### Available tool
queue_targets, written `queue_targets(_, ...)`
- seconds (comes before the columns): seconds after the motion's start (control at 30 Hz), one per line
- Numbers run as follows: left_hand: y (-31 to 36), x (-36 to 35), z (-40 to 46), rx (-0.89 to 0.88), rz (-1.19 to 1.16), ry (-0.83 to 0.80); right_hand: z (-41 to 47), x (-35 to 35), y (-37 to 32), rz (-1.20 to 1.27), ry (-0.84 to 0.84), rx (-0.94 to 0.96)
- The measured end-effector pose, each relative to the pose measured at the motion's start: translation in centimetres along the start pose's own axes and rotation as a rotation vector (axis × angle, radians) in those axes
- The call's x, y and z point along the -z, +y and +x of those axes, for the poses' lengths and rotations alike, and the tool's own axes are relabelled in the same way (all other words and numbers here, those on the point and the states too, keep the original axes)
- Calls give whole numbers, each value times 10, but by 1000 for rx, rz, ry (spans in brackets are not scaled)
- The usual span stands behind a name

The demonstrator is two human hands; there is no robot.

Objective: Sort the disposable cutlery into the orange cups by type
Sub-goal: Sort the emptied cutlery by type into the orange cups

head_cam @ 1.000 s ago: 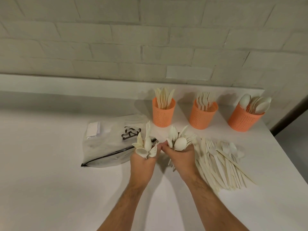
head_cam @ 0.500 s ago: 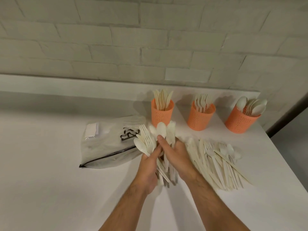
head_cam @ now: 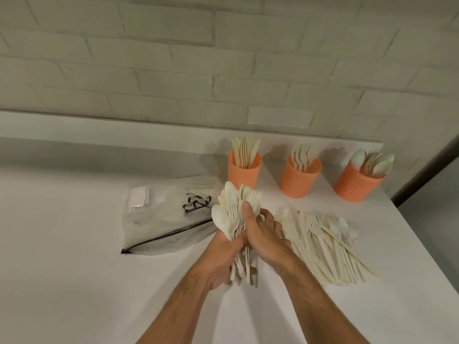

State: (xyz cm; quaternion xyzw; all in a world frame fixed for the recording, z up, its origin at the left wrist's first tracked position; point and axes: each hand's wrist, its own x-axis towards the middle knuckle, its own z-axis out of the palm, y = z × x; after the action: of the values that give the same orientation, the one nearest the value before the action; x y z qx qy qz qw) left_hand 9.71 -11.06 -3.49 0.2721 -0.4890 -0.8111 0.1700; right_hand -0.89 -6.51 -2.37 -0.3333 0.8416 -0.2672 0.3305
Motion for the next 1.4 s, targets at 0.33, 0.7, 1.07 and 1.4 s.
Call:
queue_targets(0.33, 23, 22, -3, -86, 183, -58, -15, 18, -24, 223, -122, 44)
queue_targets(0.7, 20, 22, 0, -384, 807, 222, -54, 115, -80, -258, 45, 694)
queue_targets(1.07, 23, 2, 17, -467, 1089, 427, -36, 131, -79, -451, 87, 691)
queue_targets(1.4, 12, -14, 30, -581, 1033, 525, -32, 144, -66, -381, -40, 641)
